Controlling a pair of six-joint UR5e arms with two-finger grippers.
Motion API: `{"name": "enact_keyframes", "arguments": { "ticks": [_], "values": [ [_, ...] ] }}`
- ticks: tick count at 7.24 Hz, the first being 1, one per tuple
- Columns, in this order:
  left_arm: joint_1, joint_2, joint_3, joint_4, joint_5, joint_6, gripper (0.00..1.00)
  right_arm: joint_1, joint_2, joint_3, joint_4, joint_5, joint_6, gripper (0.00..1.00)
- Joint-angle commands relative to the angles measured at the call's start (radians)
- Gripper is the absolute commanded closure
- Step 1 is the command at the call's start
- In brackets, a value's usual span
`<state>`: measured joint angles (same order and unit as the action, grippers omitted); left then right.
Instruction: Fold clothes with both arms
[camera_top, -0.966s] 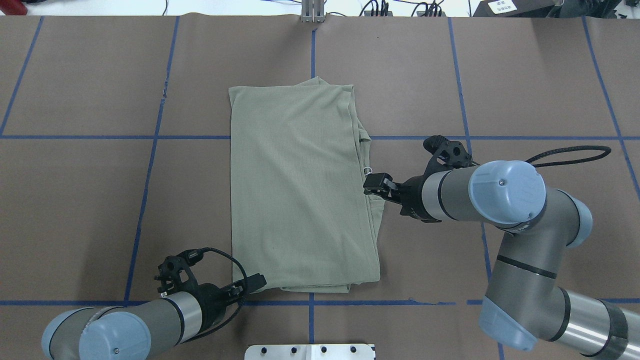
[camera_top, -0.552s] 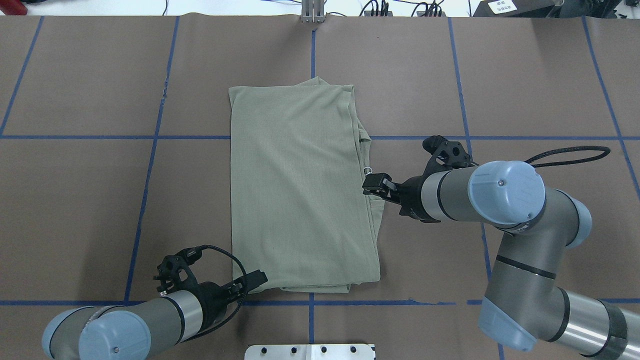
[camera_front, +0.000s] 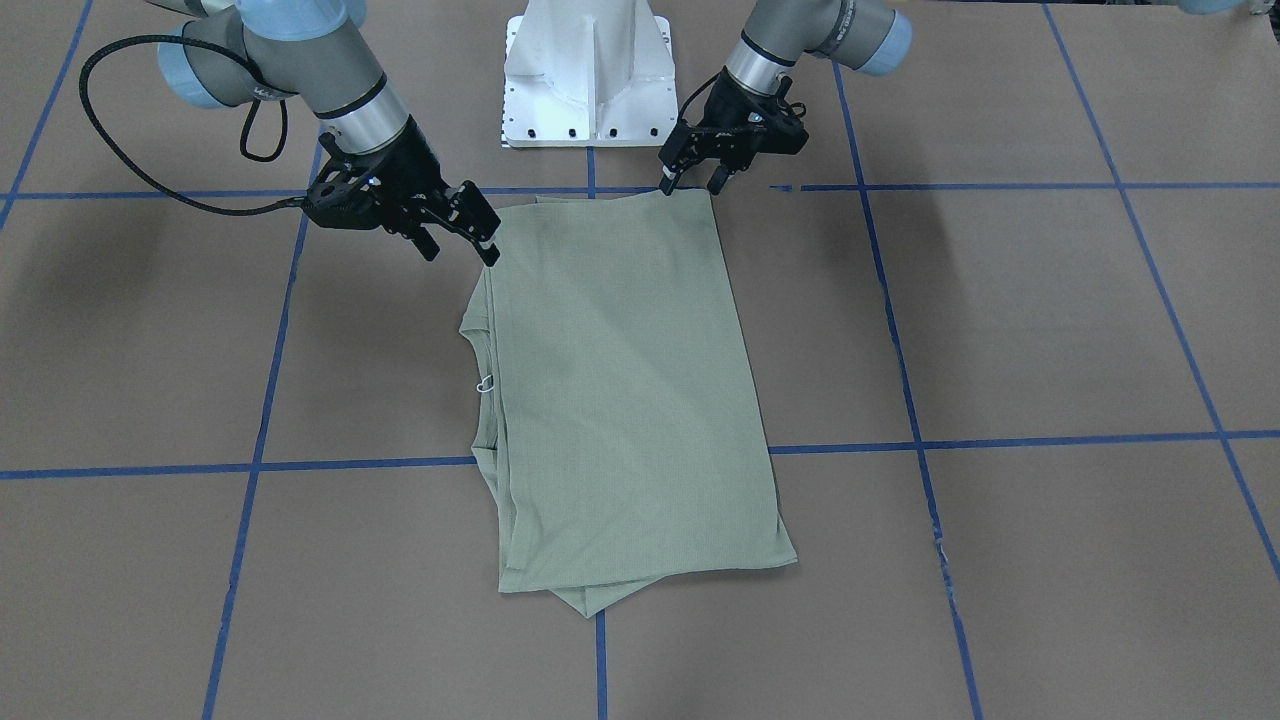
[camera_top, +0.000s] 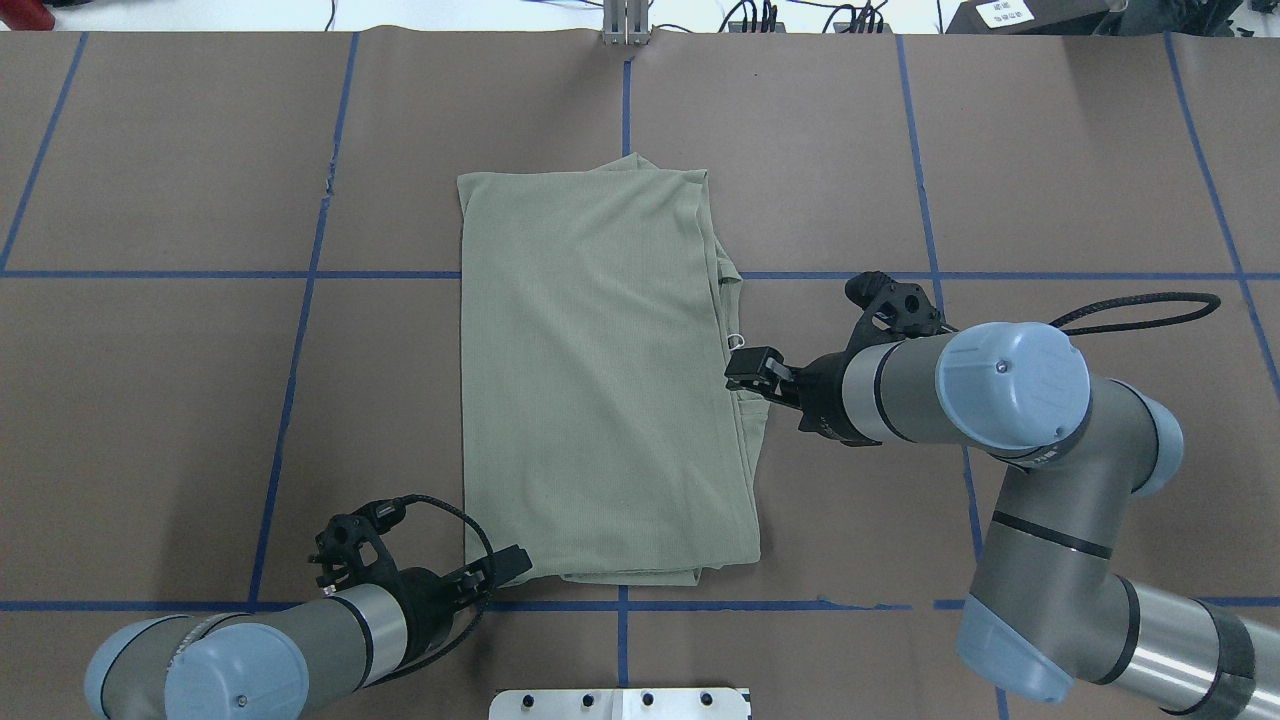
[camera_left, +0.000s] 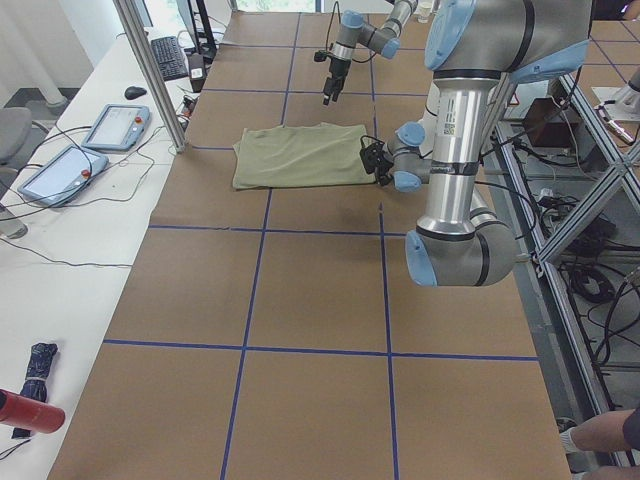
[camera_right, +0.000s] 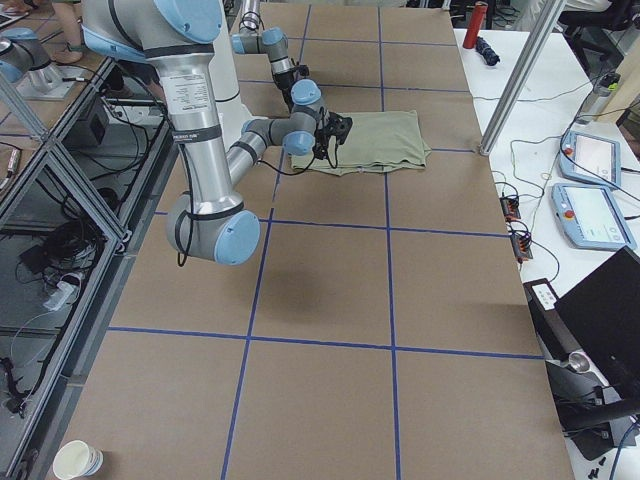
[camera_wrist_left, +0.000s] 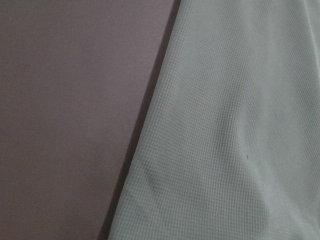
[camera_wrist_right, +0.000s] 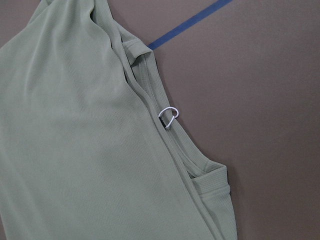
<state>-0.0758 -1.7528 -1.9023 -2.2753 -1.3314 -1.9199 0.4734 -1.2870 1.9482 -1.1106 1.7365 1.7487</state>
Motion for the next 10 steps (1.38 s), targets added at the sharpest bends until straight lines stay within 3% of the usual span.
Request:
{"name": "enact_keyframes", "arguments": {
  "ticks": [1, 4, 10],
  "values": [
    [0.001, -0.001, 0.000, 0.002, 0.000, -0.001, 0.01, -0.001, 0.000, 0.000, 0.000, 0.000, 0.000, 0.00],
    [-0.001, -0.001, 0.002, 0.002, 0.003, -0.004, 0.14, -0.001, 0.001, 0.002, 0.002, 0.000, 0.000, 0.00],
    [-0.001, -0.002, 0.003, 0.002, 0.005, -0.007, 0.12, -0.001, 0.003, 0.003, 0.002, 0.002, 0.000, 0.00]
  ]
}}
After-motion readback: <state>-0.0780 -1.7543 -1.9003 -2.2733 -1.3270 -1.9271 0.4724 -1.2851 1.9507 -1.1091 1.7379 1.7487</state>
